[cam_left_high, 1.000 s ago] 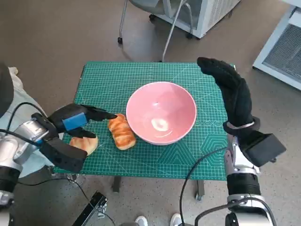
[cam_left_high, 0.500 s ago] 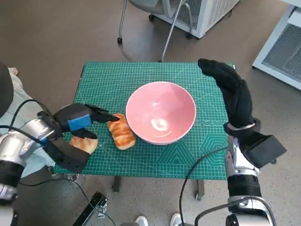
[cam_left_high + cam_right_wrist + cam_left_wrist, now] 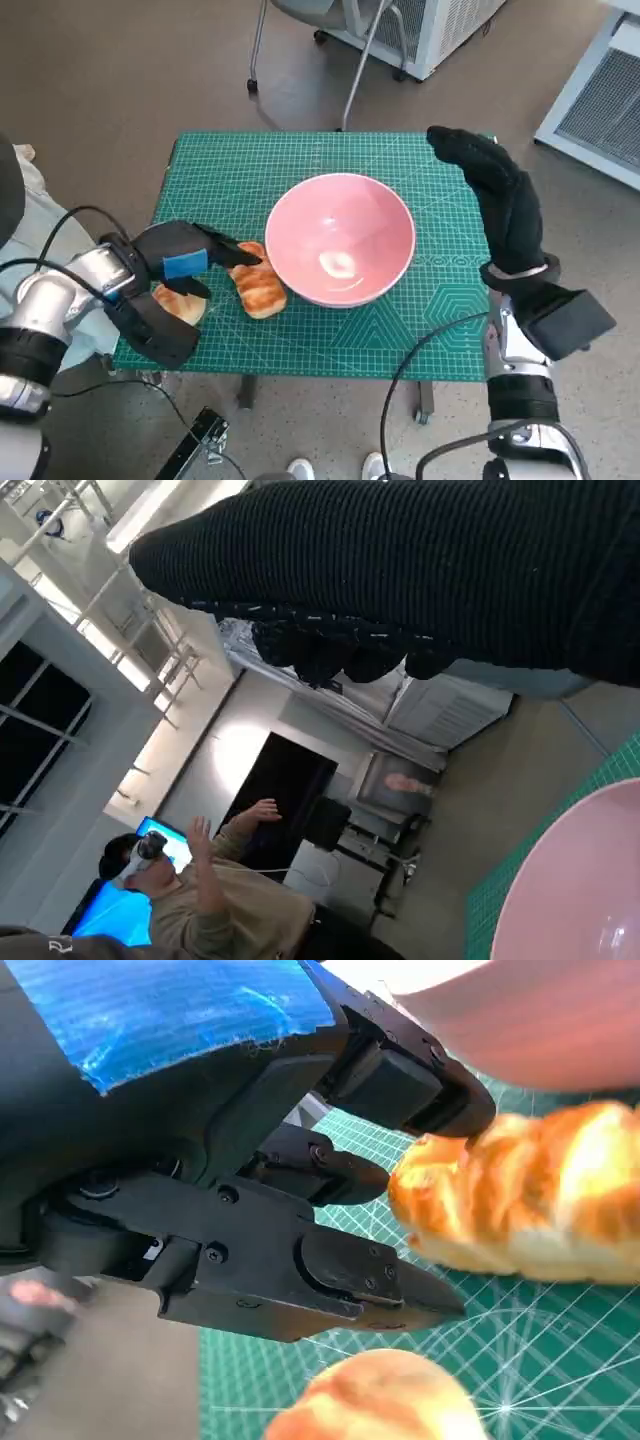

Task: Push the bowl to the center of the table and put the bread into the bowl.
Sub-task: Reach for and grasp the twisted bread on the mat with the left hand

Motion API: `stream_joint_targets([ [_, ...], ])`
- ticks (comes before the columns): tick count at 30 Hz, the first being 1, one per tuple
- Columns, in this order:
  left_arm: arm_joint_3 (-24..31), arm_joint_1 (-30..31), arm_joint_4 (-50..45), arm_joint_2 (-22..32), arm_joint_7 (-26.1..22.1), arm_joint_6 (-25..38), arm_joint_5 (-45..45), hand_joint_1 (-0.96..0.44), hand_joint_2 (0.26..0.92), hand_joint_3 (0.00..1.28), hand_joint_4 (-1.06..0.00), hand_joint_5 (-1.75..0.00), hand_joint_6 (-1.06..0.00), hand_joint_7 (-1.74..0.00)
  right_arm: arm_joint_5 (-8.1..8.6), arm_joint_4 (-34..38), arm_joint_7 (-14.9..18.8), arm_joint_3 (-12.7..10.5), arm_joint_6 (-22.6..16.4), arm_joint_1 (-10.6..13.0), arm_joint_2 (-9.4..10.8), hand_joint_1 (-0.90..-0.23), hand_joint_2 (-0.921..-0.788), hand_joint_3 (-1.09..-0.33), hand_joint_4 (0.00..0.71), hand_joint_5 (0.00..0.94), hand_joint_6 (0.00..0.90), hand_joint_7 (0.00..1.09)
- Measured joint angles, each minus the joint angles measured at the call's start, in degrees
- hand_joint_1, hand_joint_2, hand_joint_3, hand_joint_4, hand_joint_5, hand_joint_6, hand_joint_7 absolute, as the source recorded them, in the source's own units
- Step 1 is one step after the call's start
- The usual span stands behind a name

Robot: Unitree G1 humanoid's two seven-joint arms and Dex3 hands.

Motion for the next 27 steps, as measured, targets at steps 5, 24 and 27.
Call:
stream_joint_targets([
  [5,-1.61,-1.25,0.71,-0.88,1.38,0.15,1.66,-0.27,0.852,0.0,-0.55,-0.01,-0.6,-0.06,-0.03,-0.26,-0.56,-0.04,0.13,0.65,0.0,-0.416,-0.921,-0.573,0.46,0.012,0.124,0.89],
  [24,-9.18,-6.32,6.33,-3.76,9.54,1.13,7.42,-0.23,0.854,0.0,-0.56,-0.01,-0.61,-0.04,-0.05,-1.46,-1.58,-0.14,0.83,2.23,0.05,-0.417,-0.921,-0.566,0.461,0.011,0.148,0.87],
  [27,-10.52,-7.04,7.31,-4.04,11.13,1.11,8.38,-0.21,0.856,0.0,-0.56,-0.01,-0.62,-0.04,-0.04,-1.5,-1.58,-0.15,0.81,2.37,0.06,-0.421,-0.921,-0.564,0.461,0.011,0.151,0.87],
])
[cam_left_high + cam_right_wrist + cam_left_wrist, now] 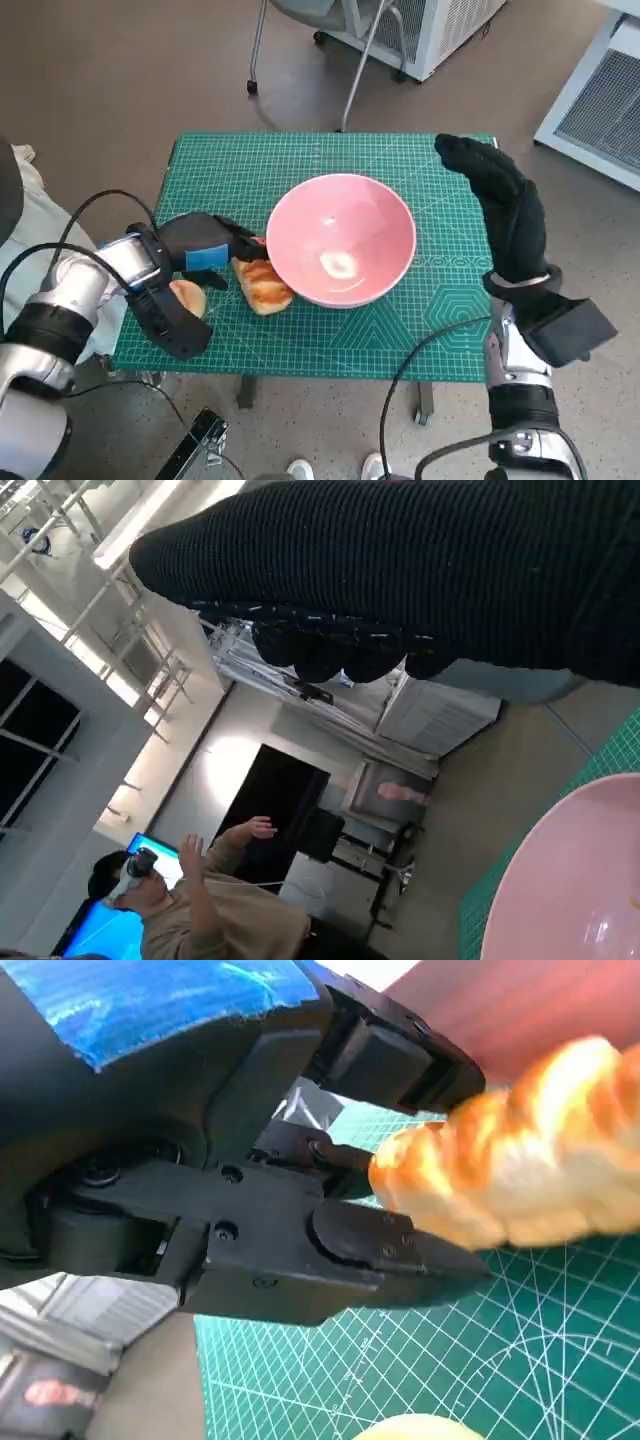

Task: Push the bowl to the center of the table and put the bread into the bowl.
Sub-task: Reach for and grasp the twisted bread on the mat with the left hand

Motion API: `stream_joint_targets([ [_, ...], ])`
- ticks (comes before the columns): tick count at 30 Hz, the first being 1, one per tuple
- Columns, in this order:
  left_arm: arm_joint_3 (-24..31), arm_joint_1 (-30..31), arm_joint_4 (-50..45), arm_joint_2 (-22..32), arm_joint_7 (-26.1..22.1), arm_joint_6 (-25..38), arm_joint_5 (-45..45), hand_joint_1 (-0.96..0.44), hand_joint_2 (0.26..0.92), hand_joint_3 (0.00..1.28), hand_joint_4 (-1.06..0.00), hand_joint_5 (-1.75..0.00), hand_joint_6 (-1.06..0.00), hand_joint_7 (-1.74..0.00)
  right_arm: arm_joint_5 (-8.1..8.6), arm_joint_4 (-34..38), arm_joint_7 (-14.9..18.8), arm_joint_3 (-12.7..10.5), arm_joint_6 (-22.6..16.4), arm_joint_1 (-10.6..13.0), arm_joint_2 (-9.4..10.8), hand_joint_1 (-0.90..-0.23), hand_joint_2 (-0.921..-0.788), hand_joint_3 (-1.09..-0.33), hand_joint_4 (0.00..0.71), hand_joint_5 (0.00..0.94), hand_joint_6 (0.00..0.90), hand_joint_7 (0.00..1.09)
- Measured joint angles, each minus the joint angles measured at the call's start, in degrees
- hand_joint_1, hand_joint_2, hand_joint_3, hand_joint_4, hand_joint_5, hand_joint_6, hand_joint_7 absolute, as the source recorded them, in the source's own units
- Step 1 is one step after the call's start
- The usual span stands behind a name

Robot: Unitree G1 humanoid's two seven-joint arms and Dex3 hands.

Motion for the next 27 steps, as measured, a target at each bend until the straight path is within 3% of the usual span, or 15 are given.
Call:
stream_joint_targets([
  [13,-5.05,-3.47,5.83,-3.64,6.69,-1.21,1.56,-0.17,0.87,0.0,-0.59,-0.02,-0.64,-0.04,0.18,0.36,0.08,-0.07,-0.04,0.27,0.09,-0.425,-0.921,-0.555,0.462,0.011,0.157,0.86],
  [17,-6.32,-4.38,8.05,-5.08,8.46,-1.03,1.92,-0.14,0.888,0.01,-0.64,-0.04,-0.69,-0.07,0.24,0.37,0.12,-0.1,-0.04,0.28,0.22,-0.426,-0.921,-0.552,0.462,0.011,0.159,0.86],
  [19,-6.83,-4.75,9.18,-5.76,9.47,-1.14,1.93,-0.09,0.907,0.05,-0.7,-0.07,-0.77,-0.11,0.33,0.42,0.15,-0.11,-0.05,0.28,0.26,-0.429,-0.921,-0.55,0.462,0.011,0.16,0.85],
  [20,-7.06,-4.84,9.67,-6.05,9.94,-1.2,1.9,-0.14,0.91,0.07,-0.72,-0.08,-0.73,-0.35,0.4,0.44,0.17,-0.11,-0.06,0.28,0.28,-0.429,-0.921,-0.549,0.462,0.011,0.161,0.85],
  [21,-7.2,-4.87,10.19,-6.35,10.46,-1.35,1.83,-0.22,0.914,0.12,-0.75,-0.1,-0.65,-0.73,0.47,0.46,0.19,-0.12,-0.06,0.28,0.31,-0.43,-0.921,-0.549,0.462,0.01,0.161,0.85],
  [22,-7.31,-4.89,10.74,-6.58,10.89,-1.49,1.7,-0.17,0.915,0.13,-0.7,-0.32,-0.65,-0.84,0.52,0.46,0.21,-0.15,-0.06,0.29,0.31,-0.43,-0.921,-0.548,0.462,0.01,0.162,0.85],
  [23,-7.37,-4.89,11.25,-6.82,11.31,-1.7,1.49,-0.11,0.917,0.15,-0.61,-0.65,-0.63,-1.02,0.55,0.46,0.23,-0.21,-0.06,0.3,0.3,-0.431,-0.921,-0.548,0.462,0.01,0.162,0.85],
  [25,-7.44,-4.89,12.25,-7.32,12.18,-2.13,0.8,-0.05,0.919,0.13,-0.59,-0.91,-0.66,-1.19,0.66,0.46,0.29,-0.39,-0.06,0.34,0.28,-0.428,-0.921,-0.548,0.462,0.01,0.163,0.85],
  [27,-7.49,-4.88,13.2,-7.78,13.31,-2.49,0.44,-0.02,0.92,0.09,-0.62,-0.97,-0.7,-1.2,0.78,0.43,0.42,-0.51,-0.06,0.39,0.26,-0.424,-0.921,-0.549,0.462,0.01,0.164,0.85],
])
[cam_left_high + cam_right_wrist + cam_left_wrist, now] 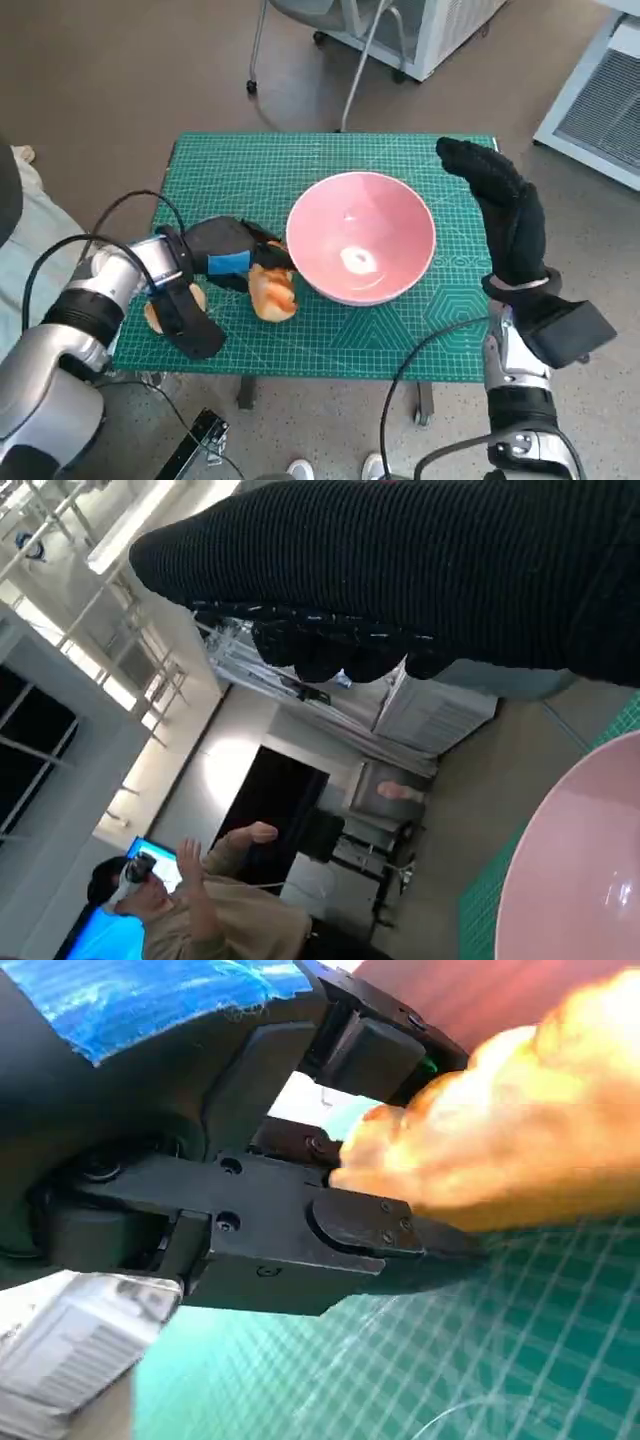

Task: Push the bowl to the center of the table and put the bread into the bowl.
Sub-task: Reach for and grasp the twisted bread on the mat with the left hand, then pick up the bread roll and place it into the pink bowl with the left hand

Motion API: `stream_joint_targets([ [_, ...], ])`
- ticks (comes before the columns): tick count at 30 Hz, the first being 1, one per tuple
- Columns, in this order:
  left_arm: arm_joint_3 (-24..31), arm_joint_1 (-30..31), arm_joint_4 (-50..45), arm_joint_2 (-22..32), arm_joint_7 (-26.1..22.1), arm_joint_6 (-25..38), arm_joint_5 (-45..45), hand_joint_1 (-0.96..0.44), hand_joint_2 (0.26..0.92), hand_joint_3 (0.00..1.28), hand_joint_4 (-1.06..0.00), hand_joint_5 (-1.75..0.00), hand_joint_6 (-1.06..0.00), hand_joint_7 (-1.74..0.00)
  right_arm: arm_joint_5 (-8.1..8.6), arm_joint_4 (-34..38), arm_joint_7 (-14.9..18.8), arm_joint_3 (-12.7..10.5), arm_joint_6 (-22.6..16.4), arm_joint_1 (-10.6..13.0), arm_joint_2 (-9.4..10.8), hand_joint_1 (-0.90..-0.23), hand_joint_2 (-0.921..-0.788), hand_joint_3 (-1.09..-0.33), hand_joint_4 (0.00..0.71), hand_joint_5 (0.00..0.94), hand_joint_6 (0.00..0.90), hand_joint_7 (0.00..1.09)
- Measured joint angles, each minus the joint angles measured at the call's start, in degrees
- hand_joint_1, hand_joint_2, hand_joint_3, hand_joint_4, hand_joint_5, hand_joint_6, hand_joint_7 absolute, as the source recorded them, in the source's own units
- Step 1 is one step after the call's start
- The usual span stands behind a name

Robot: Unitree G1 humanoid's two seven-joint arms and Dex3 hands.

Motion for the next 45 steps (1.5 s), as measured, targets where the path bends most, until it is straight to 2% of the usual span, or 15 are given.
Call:
stream_joint_targets([
  [3,-0.24,0.01,1.05,-0.31,1.71,-0.28,-0.27,-0.01,0.914,0.05,-0.66,-1.02,-0.75,-1.16,0.34,-0.07,0.1,-0.09,0.02,0.06,0.0,-0.418,-0.921,-0.551,0.462,0.01,0.165,0.84],
  [8,-0.56,0.02,2.6,-0.3,3.8,-0.3,-0.46,0.0,0.914,0.03,-0.67,-1.04,-0.77,-1.14,0.33,-0.27,0.08,-0.21,0.04,0.24,-0.02,-0.409,-0.92,-0.556,0.462,0.009,0.167,0.84],
  [15,-0.99,0.04,3.72,-0.14,6.13,-0.31,-0.48,0.0,0.919,0.03,-0.65,-1.06,-0.77,-1.14,-0.16,-0.38,-0.36,-0.22,0.04,0.31,-0.02,-0.402,-0.909,-0.578,0.462,0.008,0.171,0.83],
  [21,-0.95,0.04,4.26,0.49,6.75,-0.28,-0.63,0.0,0.92,0.03,-0.65,-1.05,-0.76,-1.17,-0.55,-0.09,-0.45,-0.21,0.04,0.3,-0.01,-0.408,-0.905,-0.588,0.463,0.008,0.169,0.83],
  [31,1.7,-0.16,3.98,4.07,6.85,-0.94,-3.81,0.0,0.92,0.03,-0.65,-1.05,-0.77,-1.16,-0.05,0.19,0.32,-0.17,0.44,-0.04,0.03,-0.406,-0.905,-0.591,0.463,0.007,0.156,0.85],
  [37,5.9,-1.19,0.88,8.2,4.0,-3.18,-7.42,0.0,0.913,0.0,-0.69,-1.01,-0.81,-1.11,0.99,0.66,1.18,-0.17,0.67,-0.65,0.09,-0.405,-0.903,-0.597,0.464,0.007,0.152,0.86],
  [45,16.67,-3.49,-9.57,12.32,-3.65,-3.9,-16.62,0.0,0.904,0.0,-0.72,-0.98,-0.83,-1.1,1.44,1.56,1.75,-0.17,0.84,-1.69,0.07,-0.404,-0.899,-0.605,0.466,0.008,0.147,0.87],
])
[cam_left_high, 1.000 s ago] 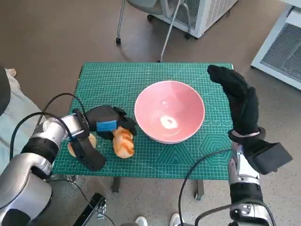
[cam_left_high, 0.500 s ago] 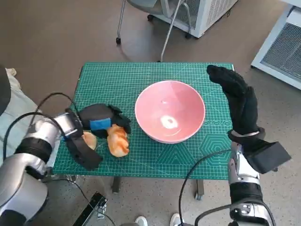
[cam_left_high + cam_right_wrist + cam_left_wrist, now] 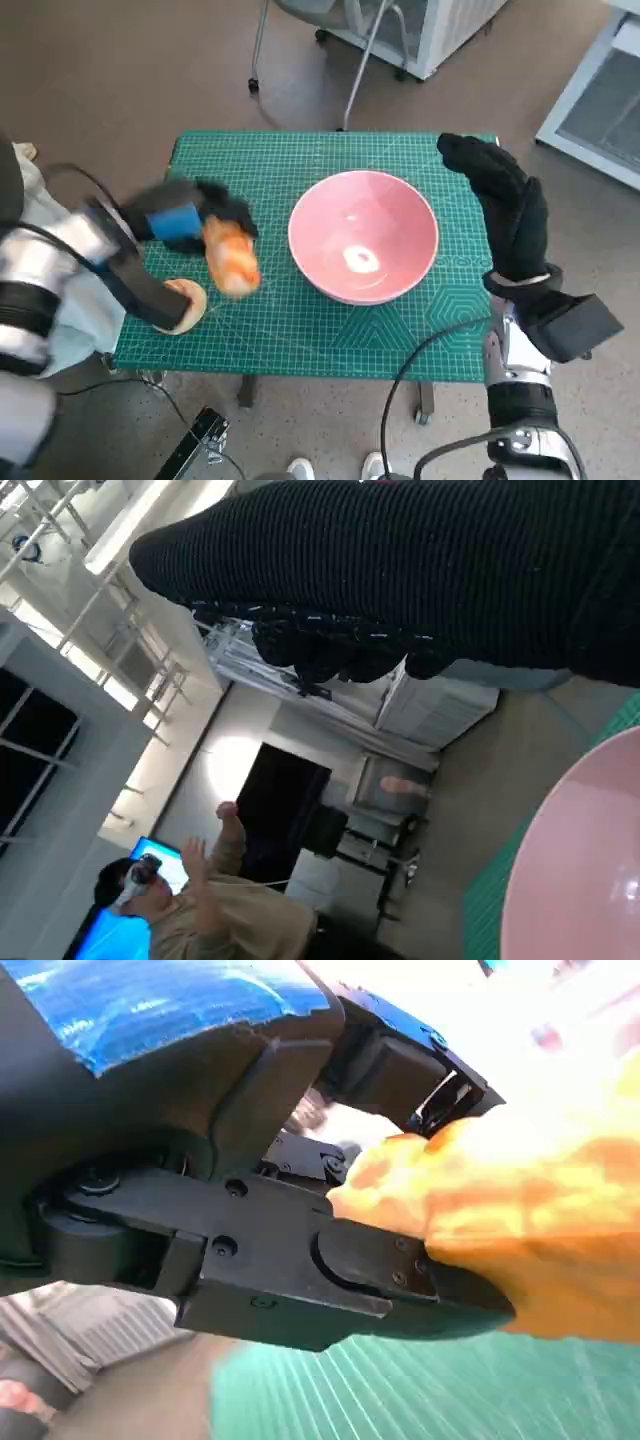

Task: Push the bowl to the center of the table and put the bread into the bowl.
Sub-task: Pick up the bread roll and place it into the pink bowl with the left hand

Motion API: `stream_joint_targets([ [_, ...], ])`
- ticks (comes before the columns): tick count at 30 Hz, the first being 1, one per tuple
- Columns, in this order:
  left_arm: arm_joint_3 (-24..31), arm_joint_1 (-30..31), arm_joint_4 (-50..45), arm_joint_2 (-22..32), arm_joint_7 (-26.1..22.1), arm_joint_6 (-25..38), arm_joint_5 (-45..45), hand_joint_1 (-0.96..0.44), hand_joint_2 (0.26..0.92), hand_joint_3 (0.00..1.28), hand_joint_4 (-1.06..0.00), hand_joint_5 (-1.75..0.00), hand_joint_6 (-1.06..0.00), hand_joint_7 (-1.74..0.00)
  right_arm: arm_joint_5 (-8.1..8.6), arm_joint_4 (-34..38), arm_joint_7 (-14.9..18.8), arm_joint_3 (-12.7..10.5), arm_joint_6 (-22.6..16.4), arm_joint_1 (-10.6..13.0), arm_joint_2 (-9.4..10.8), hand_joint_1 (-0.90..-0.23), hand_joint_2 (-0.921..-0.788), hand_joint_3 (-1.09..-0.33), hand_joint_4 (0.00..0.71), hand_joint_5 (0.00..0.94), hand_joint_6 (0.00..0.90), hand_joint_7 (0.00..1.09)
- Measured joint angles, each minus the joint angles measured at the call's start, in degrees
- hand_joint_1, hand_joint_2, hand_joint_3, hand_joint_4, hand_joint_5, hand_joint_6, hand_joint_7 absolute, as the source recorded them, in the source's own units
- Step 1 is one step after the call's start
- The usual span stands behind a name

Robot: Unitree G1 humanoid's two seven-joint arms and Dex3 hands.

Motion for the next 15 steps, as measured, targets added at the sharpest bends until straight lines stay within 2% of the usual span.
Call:
stream_joint_targets([
  [5,4.15,-2.09,-3.02,-2.07,-0.43,2.03,-3.2,0.0,0.914,0.01,-0.7,-1.02,-0.79,-1.12,0.01,0.26,0.13,0.03,0.38,-1.2,0.05,-0.401,-0.896,-0.613,0.465,0.007,0.144,0.87],
  [7,4.75,-2.9,-3.12,-3.87,-0.37,2.98,-3.42,0.0,0.918,0.02,-0.67,-1.05,-0.76,-1.15,0.05,0.28,0.19,0.01,0.47,-1.63,0.04,-0.398,-0.885,-0.635,0.465,0.007,0.142,0.88],
  [15,2.43,-5.28,0.05,-13.83,-0.21,6.04,-1.59,0.0,0.92,0.1,-0.58,-1.13,-0.67,-1.26,0.08,0.45,0.74,0.03,0.89,-2.07,0.15,-0.391,-0.869,-0.665,0.465,0.007,0.141,0.88],
])
